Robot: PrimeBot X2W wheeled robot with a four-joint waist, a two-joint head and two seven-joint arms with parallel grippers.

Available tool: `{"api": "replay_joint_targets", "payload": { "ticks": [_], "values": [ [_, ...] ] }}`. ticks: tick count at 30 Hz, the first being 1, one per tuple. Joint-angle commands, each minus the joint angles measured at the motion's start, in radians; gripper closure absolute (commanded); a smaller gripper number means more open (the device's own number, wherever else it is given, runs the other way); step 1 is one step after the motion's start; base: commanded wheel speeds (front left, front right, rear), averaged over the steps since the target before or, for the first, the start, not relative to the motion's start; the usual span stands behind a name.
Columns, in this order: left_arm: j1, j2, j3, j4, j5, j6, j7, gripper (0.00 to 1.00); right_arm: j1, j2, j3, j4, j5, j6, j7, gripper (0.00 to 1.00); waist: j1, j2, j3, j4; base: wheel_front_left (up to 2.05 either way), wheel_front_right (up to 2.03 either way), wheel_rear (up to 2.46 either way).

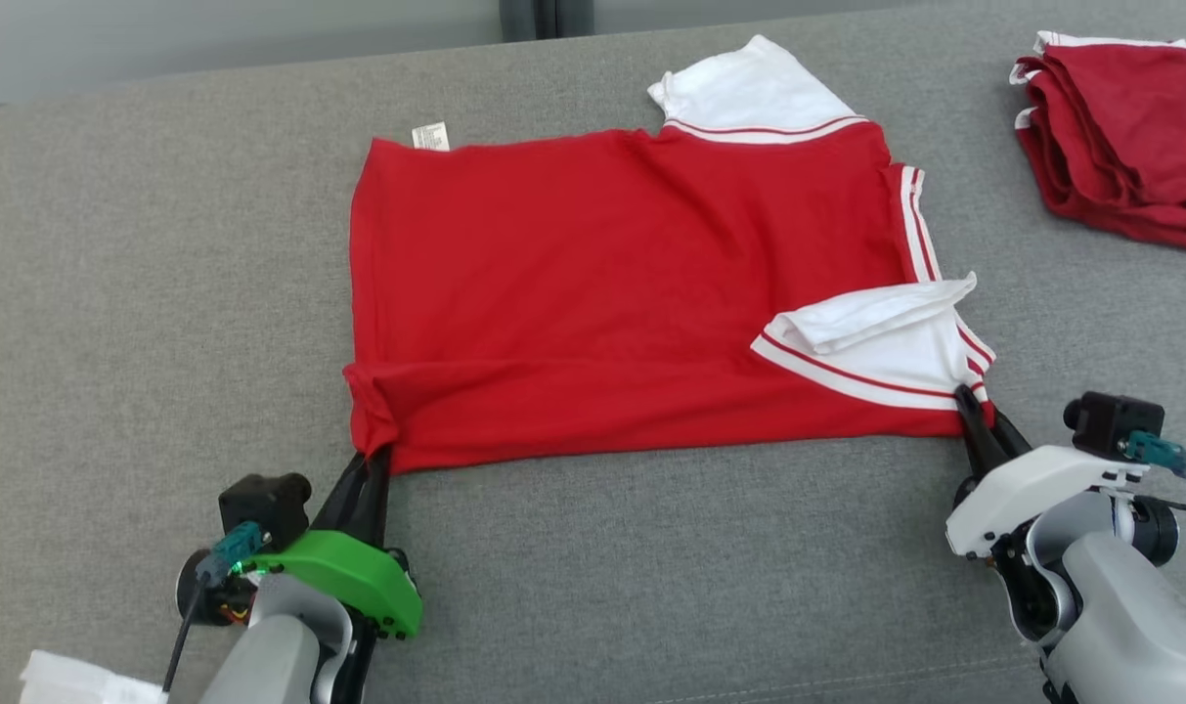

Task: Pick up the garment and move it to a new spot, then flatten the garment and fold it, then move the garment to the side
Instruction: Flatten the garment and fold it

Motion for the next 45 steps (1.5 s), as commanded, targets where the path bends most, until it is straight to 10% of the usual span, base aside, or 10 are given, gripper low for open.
{"api": "replay_joint_targets", "payload": {
  "ticks": [1,20,21,22,23,45],
  "values": [
    [0.036,0.007,0.009,-0.021,-0.007,-0.005,0.001,1.00,0.028,-0.010,-0.002,-0.014,0.012,-0.001,-0.012,1.00,0.0000,0.0000,-0.042,0.003,0.00,0.00,0.00],
    [0.337,0.026,0.026,-0.216,-0.047,0.060,0.011,0.98,0.438,0.021,-0.194,-0.386,-0.045,-0.002,0.107,1.00,0.0000,0.0000,-0.132,0.000,0.00,0.00,0.00],
    [0.339,0.023,0.025,-0.218,-0.047,0.061,0.012,0.61,0.447,0.031,-0.205,-0.397,-0.052,-0.002,0.115,0.73,0.0000,0.0000,-0.135,-0.001,0.00,0.00,0.00],
    [0.342,0.022,0.023,-0.219,-0.044,0.065,0.011,0.02,0.454,0.043,-0.217,-0.409,-0.066,-0.002,0.123,0.15,0.0000,0.0000,-0.139,-0.001,0.00,0.00,0.00],
    [0.343,0.022,0.022,-0.220,-0.041,0.067,0.011,0.00,0.460,0.052,-0.227,-0.419,-0.076,-0.001,0.130,0.00,0.0000,0.0000,-0.142,-0.002,0.00,0.00,0.00],
    [0.257,0.040,0.177,-0.408,0.137,0.109,-0.001,0.00,0.372,0.123,-0.242,-0.613,-0.322,-0.001,-0.013,0.00,0.0000,0.0000,-0.202,0.006,0.00,0.00,0.00]
  ]
}}
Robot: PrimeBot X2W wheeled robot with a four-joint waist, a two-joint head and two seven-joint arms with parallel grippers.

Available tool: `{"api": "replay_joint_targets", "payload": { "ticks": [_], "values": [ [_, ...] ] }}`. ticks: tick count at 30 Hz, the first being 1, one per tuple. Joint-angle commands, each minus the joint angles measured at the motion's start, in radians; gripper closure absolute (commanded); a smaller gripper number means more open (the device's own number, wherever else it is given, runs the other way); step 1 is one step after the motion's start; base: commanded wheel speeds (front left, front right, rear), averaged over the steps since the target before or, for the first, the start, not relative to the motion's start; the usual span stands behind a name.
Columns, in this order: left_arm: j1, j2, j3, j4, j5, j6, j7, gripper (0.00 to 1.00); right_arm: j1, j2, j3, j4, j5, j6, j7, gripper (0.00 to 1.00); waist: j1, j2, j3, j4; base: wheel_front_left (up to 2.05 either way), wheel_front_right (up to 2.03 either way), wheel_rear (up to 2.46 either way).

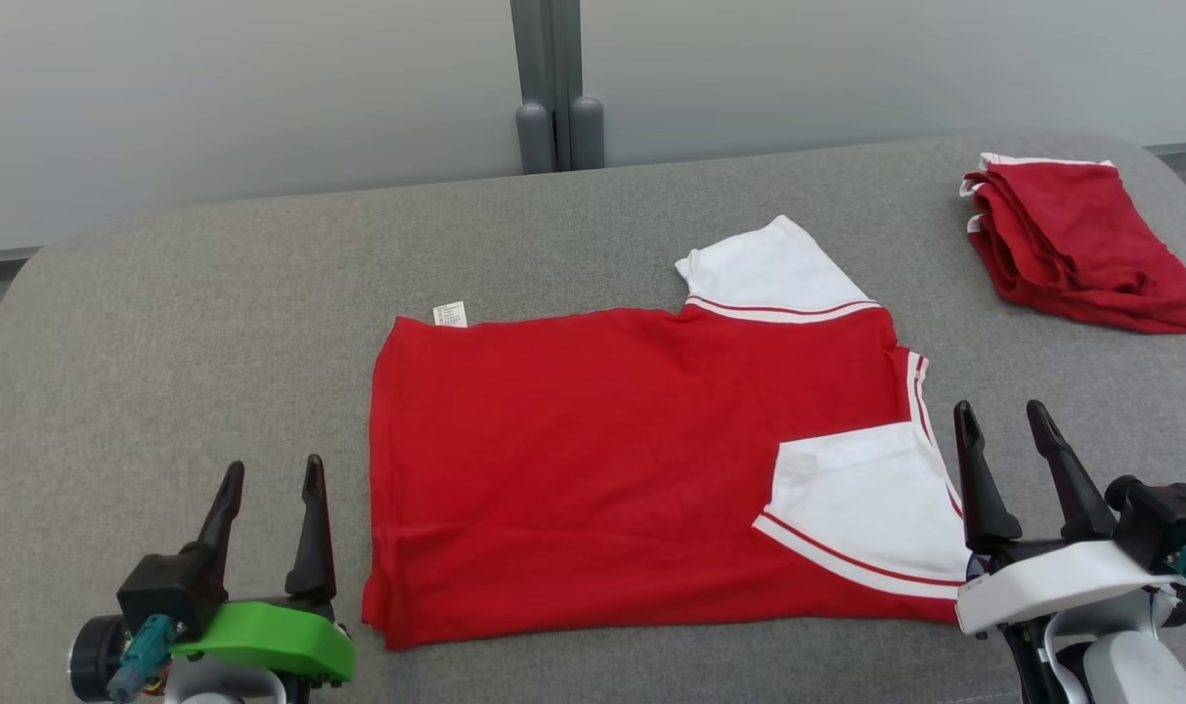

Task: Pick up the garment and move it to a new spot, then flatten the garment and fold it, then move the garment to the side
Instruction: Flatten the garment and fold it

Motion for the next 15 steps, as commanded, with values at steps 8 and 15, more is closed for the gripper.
{"api": "replay_joint_targets", "payload": {
  "ticks": [8,15],
  "values": [
    [0.003,0.012,0.065,-0.036,0.039,-0.001,-0.002,0.00,-0.005,0.015,0.004,-0.018,-0.080,0.000,-0.033,0.00,0.0000,0.0000,-0.009,0.003,0.00,0.00,0.00],
    [0.028,0.012,0.082,-0.029,0.049,-0.010,-0.003,0.00,0.018,0.022,0.001,-0.019,-0.111,0.000,-0.037,0.00,0.0000,0.0000,-0.013,0.010,0.00,0.00,0.00]
  ]
}}
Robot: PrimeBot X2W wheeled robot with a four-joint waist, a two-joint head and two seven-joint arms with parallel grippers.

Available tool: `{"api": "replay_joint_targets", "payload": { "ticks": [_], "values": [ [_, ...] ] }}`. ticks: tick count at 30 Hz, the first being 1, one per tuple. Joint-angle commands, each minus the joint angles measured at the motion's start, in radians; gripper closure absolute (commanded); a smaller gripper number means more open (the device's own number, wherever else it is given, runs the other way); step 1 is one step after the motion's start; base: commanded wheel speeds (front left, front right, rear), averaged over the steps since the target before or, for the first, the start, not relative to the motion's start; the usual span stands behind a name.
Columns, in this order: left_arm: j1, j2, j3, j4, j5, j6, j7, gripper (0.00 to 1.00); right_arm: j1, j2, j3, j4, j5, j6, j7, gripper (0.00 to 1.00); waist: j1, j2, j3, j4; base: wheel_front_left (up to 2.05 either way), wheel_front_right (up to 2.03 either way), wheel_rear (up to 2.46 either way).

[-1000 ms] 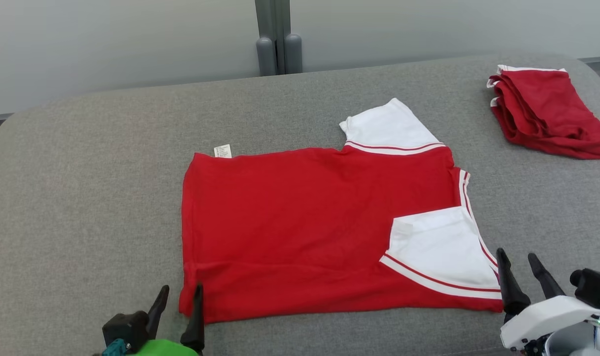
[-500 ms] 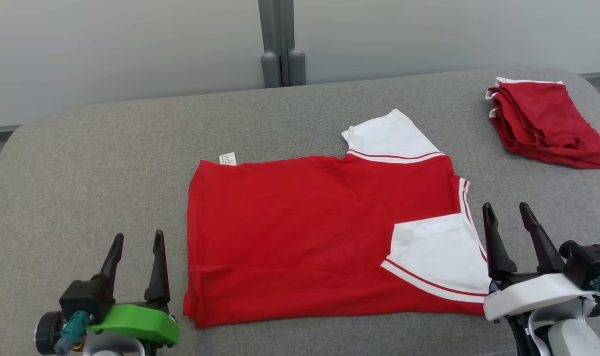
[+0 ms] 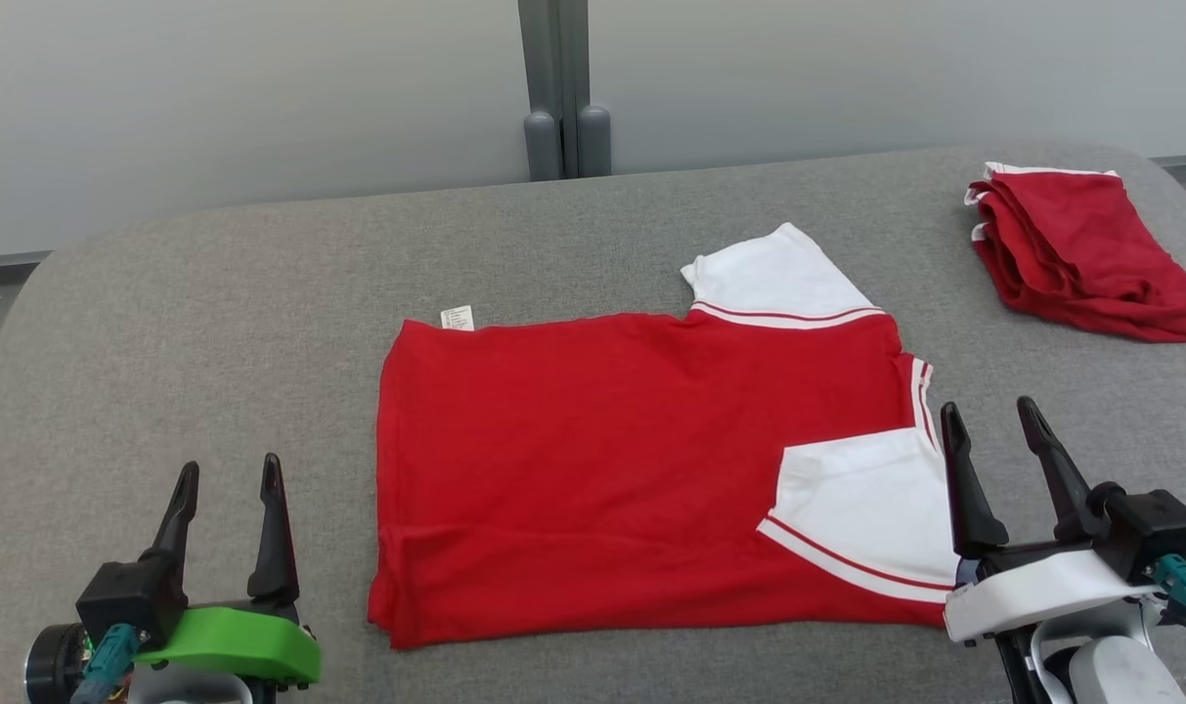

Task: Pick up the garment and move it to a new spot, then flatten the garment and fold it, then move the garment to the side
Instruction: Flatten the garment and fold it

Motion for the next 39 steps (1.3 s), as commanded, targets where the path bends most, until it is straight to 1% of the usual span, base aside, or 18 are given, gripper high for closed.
{"api": "replay_joint_targets", "payload": {
  "ticks": [1,11,30,35,39],
  "values": [
    [0.014,0.003,0.004,0.002,0.001,-0.006,-0.003,0.00,0.013,0.003,-0.004,0.001,-0.005,0.000,-0.005,0.00,0.0000,0.0000,-0.001,0.003,0.00,0.00,0.00],
    [0.027,-0.001,0.009,0.029,0.005,-0.021,-0.003,0.00,0.023,0.009,0.007,0.023,-0.020,0.000,0.001,0.00,0.0000,0.0000,-0.010,0.003,0.00,0.00,0.00],
    [0.027,0.001,0.011,0.054,0.011,-0.028,-0.003,0.00,0.023,0.003,0.011,0.048,-0.020,0.000,0.012,0.00,0.0000,0.0000,-0.019,0.002,0.00,0.00,0.00],
    [-0.005,0.005,0.000,0.076,0.009,-0.035,0.002,0.00,0.009,0.000,0.013,0.064,-0.016,0.000,0.009,0.00,0.0000,0.0000,-0.014,0.000,0.00,0.00,0.00],
    [-0.069,0.021,-0.012,0.100,0.017,-0.048,0.018,0.00,-0.044,-0.013,0.028,0.073,-0.025,0.000,0.015,0.00,0.0000,0.0000,0.011,-0.003,0.00,0.00,0.00]
  ]
}}
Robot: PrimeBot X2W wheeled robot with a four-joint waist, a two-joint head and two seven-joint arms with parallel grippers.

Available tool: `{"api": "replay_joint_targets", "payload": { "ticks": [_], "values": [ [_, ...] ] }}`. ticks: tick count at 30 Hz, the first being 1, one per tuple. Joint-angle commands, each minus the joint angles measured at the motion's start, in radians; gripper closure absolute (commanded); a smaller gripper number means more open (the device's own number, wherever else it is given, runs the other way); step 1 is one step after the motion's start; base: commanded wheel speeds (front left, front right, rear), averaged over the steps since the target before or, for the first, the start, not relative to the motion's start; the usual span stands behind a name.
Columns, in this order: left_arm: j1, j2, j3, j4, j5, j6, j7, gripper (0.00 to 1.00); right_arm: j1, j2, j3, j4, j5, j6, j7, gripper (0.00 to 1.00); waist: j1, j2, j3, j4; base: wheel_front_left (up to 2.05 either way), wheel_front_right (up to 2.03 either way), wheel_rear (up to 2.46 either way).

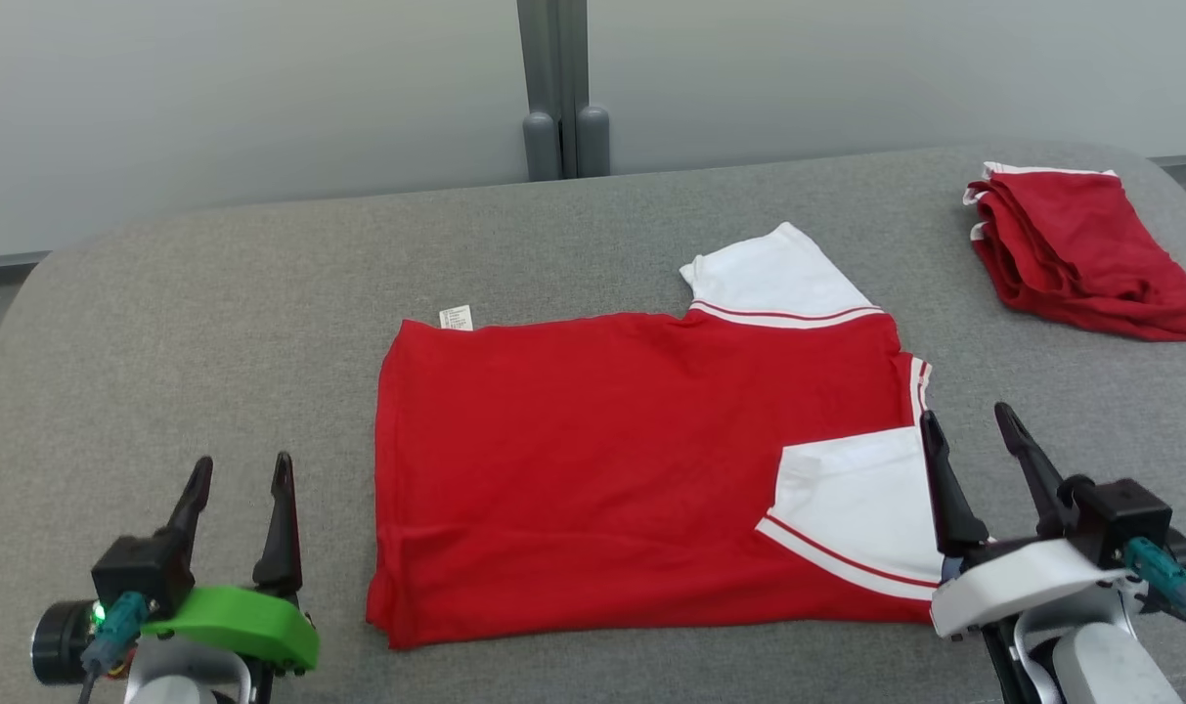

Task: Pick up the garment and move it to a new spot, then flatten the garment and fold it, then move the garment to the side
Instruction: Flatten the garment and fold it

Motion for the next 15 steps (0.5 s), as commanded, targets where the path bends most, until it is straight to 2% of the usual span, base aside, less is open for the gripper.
{"api": "replay_joint_targets", "payload": {
  "ticks": [1,7,15],
  "values": [
    [-0.042,0.010,-0.004,0.005,0.009,-0.008,0.007,0.00,-0.036,-0.010,0.005,0.004,-0.010,0.000,0.006,0.00,0.0000,0.0000,0.022,-0.003,0.00,0.00,0.00],
    [-0.218,0.024,-0.051,0.068,0.027,-0.038,0.053,0.00,-0.199,-0.058,0.039,0.051,-0.030,0.000,0.041,0.00,0.0000,0.0000,0.111,-0.005,0.00,0.00,0.00],
    [-0.509,0.016,-0.142,0.228,0.032,-0.074,0.119,0.00,-0.511,-0.147,0.137,0.191,-0.020,0.000,0.094,0.00,0.0000,0.0000,0.284,0.006,0.00,0.00,0.00]
  ]
}}
